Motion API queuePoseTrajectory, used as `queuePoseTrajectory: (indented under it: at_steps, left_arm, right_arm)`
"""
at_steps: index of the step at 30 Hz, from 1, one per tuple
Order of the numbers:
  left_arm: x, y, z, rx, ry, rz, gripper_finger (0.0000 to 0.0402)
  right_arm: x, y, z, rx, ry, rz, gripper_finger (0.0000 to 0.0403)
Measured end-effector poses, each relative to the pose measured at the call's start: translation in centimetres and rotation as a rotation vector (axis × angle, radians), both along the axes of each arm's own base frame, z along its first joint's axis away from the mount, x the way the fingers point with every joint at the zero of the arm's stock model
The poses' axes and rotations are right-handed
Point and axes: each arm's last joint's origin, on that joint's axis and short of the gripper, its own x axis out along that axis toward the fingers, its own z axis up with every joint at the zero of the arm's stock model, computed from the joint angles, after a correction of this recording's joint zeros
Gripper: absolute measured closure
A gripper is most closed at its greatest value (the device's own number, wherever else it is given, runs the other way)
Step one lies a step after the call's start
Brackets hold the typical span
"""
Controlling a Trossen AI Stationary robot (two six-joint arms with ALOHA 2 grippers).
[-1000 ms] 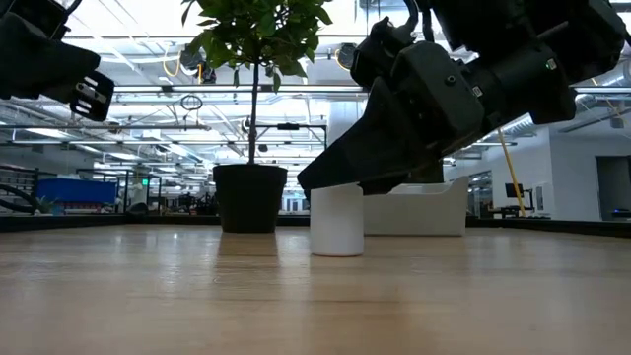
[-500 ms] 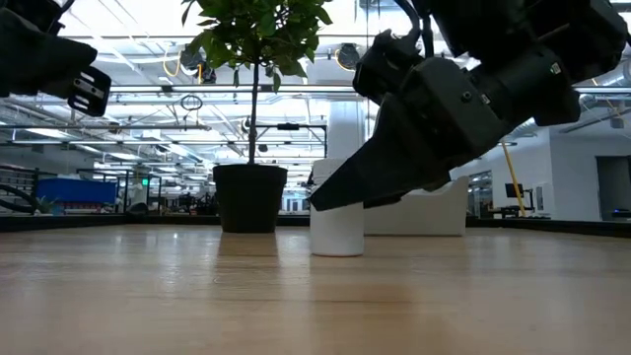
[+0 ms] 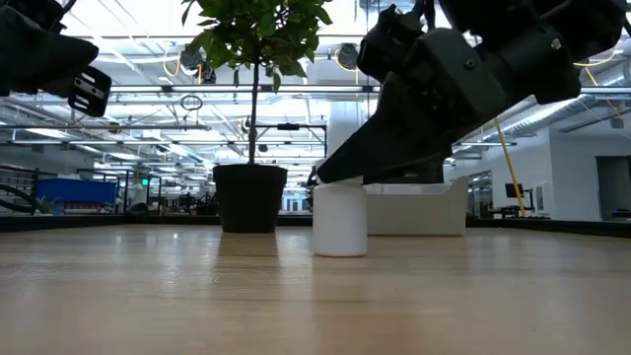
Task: Pick and place pill bottles into a basket
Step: Put the white pill bottle into the gray bin
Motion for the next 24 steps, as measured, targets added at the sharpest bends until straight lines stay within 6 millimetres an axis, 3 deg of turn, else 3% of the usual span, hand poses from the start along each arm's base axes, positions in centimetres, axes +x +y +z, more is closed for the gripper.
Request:
queuePoseTrajectory:
  at_steps: [9, 17, 24]
  left_arm:
    - [0.0, 0.0, 0.0, -0.003, -0.003, 0.0, 0.0378]
    - [0.0, 0.0, 0.0, -0.004, -0.003, 0.0, 0.0378]
    - [0.0, 0.0, 0.1, -0.006, -0.005, 0.0, 0.0378]
  right_arm:
    - [0.1, -0.2, 0.0, -0.018, -0.003, 0.006, 0.0256]
    - [-0.1, -0.3, 0.4, -0.033, 0.005, 0.012, 0.0256]
    - [-1.6, -1.2, 5.1, -0.127, -0.044, -0.064, 0.0256]
